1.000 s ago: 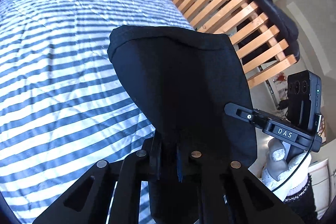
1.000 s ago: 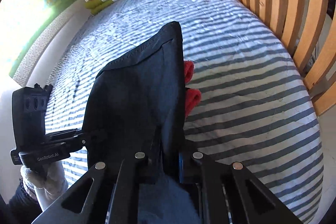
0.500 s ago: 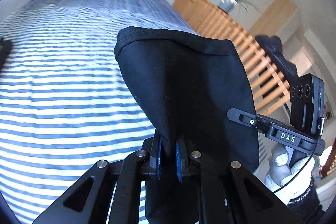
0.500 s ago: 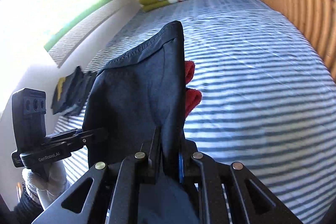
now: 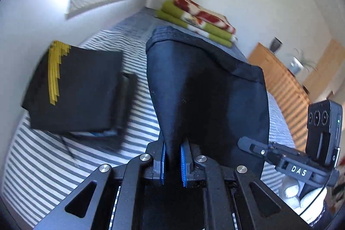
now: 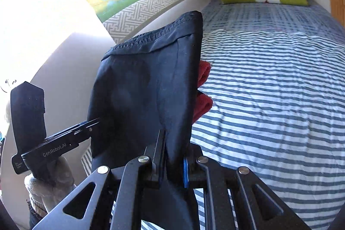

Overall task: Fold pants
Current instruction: 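Carry the pants bundle with both grippers to the folded clothes stack, then lower the pants onto the stack and open both grippers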

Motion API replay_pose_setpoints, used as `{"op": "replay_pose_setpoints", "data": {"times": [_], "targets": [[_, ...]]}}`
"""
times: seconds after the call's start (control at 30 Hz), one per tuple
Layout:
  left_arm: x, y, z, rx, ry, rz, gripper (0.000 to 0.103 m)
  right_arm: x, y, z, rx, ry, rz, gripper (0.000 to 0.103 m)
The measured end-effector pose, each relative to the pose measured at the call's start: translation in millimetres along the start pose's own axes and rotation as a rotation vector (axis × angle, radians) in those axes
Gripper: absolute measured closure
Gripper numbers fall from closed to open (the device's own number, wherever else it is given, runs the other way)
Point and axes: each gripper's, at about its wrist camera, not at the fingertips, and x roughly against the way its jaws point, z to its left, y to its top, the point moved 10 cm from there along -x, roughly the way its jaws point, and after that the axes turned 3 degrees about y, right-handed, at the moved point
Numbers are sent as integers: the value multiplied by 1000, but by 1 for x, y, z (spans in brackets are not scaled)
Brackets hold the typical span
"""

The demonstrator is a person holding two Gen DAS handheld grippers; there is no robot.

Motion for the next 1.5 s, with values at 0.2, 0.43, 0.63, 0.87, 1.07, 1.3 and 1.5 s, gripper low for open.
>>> {"op": "replay_pose_setpoints", "data": {"times": [0.2,0.43,0.63,0.87,1.07,1.3,1.5], "targets": [[6,65,114,21,123,-62,93,-92,52,75,28,64,-4,92],[-23,113,210,38,201,-52,93,-181,94,106,27,96,9,92],[-64,126,261,43,232,-15,93,-240,107,114,12,91,34,92],[-124,126,303,51,326,31,80,-282,110,99,6,71,49,91],[-125,136,328,98,446,-41,56,-279,117,73,56,-107,57,81],[-86,121,301,128,369,-79,56,-231,115,85,140,-95,-4,80],[-63,72,222,67,323,-31,56,-190,48,86,248,-151,80,80]]}}
